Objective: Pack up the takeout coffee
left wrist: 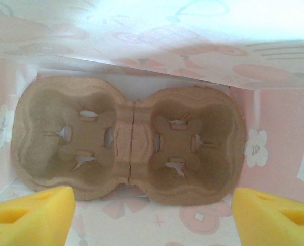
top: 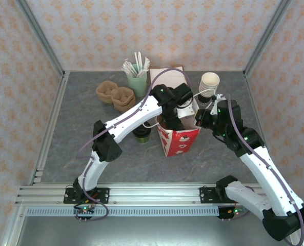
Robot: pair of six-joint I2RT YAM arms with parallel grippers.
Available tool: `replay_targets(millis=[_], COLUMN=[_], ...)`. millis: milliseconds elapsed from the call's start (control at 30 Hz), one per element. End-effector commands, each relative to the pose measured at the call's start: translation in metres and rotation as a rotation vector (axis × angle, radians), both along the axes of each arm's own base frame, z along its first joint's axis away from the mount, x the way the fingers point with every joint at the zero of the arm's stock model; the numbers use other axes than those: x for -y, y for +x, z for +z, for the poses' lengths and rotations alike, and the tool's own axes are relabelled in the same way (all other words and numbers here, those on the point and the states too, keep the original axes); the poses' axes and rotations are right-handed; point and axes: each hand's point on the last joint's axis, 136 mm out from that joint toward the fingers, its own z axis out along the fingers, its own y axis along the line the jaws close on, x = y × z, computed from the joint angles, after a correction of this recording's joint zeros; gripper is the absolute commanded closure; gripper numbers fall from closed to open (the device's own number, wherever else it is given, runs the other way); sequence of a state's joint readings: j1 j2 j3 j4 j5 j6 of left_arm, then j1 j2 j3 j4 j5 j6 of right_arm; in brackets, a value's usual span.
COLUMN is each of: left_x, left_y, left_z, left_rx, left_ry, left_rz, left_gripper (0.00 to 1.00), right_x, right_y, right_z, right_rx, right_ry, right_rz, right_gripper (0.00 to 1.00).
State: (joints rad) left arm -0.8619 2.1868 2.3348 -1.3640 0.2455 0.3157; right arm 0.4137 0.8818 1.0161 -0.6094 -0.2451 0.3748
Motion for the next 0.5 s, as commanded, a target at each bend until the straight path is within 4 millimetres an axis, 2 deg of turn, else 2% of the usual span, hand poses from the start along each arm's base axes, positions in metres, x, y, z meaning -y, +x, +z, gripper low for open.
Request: replay_targets(millis=[0,267,400,467], left_x=[0.005,-0.007,0.005,0.012], left_y=[-0.007,0.004,0.005,0.009], left_z=[0.056,0.043,0.058,0.075], left_rx=[0.110,0.127,0.138,0.166], left_ry=[-0.126,-0.057,-0.141,-0.202], left_rz=[-0.051,-0.038,-0.028,-0.002], left_gripper=[0.19,0.19,0.19,0.19], right_x=[0.015,0.025,0.022,0.021], right_y=[-0.003,-0.008,-0.008,-0.007], right_z=[-0.017,-0.014,-0.015,-0.015], right_rx=[-0.069,-0.062,-0.062,-0.061], right_ry=[-0.075,-0.123,-0.104,-0.090], right_rz=[-0.063,-0.081,-0.072,-0.076], right_gripper=[1.00,1.00,1.00,1.00])
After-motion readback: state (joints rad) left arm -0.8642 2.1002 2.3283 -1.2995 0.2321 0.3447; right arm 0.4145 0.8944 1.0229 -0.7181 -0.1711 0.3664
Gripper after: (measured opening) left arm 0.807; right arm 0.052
